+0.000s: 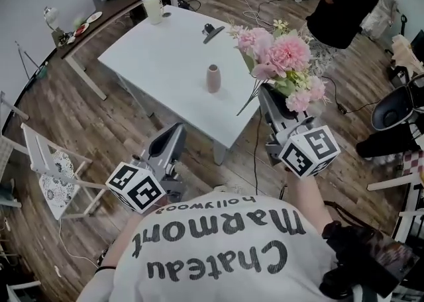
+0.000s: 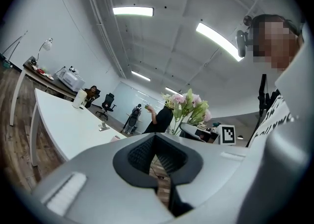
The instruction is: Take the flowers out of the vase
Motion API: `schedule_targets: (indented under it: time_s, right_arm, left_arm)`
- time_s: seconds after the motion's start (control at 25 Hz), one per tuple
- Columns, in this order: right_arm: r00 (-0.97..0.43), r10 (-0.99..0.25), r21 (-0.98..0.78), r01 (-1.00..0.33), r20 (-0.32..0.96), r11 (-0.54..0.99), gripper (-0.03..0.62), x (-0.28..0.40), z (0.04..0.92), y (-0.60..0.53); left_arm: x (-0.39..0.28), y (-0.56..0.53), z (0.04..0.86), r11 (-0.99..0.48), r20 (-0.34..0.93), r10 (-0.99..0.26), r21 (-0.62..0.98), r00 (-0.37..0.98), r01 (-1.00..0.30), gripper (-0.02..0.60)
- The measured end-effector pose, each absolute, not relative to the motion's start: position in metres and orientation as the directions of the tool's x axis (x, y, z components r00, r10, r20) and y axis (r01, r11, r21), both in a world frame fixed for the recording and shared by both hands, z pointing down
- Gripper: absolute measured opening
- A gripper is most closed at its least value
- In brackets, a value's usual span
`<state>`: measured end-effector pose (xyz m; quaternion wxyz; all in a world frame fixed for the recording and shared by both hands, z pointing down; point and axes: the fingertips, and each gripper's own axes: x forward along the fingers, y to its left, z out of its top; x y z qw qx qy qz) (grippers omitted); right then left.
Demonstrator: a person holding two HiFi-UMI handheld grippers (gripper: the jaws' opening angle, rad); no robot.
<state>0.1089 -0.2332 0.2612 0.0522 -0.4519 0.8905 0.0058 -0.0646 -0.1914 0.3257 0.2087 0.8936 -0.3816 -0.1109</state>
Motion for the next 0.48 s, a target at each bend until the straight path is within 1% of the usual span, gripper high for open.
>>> schedule_targets:
  time_s: [0.28, 0.48]
  right_arm:
    - [-0.539, -0.835, -0.077, -0.833, -0.113, 0.548, 0.019, 0.071, 0.266, -0.168]
    - [-0.502, -0.862, -0.101, -0.856, -0.075, 0.507, 0.02, 0.043, 0.283, -0.113]
  left_arm:
    - [-0.096, -0.132, 0.328, -0.666, -0.023, -0.679, 0.438, 0.733, -0.603, 0.006]
    - [-0.127, -0.083, 0.348, -0.684, 0.017, -0.642, 0.438, 0.766, -0.583, 0.006]
